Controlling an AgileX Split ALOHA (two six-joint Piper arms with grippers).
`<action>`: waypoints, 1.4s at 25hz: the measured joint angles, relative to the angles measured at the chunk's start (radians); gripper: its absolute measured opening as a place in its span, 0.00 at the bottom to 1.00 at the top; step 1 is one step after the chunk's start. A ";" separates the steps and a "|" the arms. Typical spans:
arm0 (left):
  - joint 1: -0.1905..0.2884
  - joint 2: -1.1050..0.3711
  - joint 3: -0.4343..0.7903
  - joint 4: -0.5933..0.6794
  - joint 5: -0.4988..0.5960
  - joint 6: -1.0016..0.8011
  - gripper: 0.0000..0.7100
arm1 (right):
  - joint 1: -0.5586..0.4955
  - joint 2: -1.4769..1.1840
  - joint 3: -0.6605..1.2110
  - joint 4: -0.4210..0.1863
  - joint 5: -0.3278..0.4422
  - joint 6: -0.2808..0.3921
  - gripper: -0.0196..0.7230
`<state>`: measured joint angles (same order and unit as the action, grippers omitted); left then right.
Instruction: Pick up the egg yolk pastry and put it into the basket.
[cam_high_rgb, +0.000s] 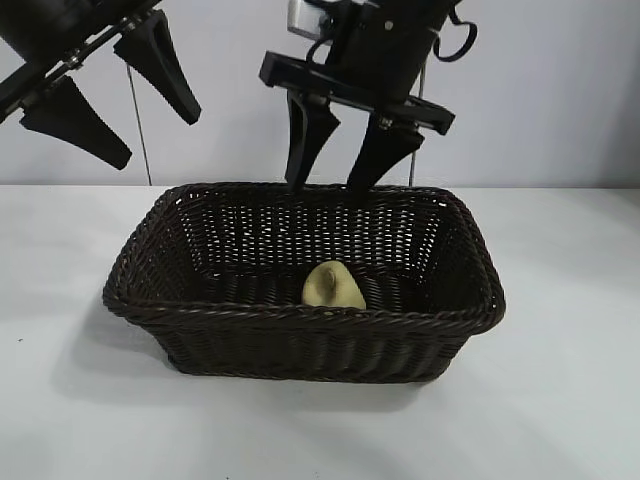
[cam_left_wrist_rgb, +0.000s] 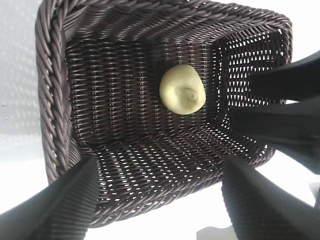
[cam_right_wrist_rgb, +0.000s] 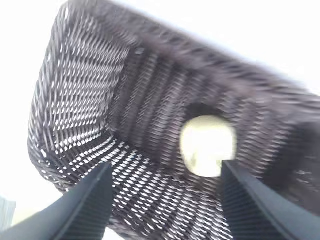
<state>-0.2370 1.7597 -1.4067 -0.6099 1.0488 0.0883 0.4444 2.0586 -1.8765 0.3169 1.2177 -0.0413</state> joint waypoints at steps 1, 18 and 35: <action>0.000 0.000 0.000 0.000 0.000 0.000 0.71 | -0.005 -0.004 -0.012 0.000 0.001 0.003 0.64; 0.000 0.000 0.000 0.000 -0.006 0.001 0.71 | -0.215 -0.224 0.022 -0.070 0.019 0.018 0.64; 0.000 0.000 0.000 0.000 -0.008 0.004 0.71 | -0.272 -0.256 0.219 -0.094 0.018 -0.008 0.64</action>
<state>-0.2370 1.7597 -1.4067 -0.6099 1.0408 0.0924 0.1727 1.8030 -1.6580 0.2229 1.2357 -0.0492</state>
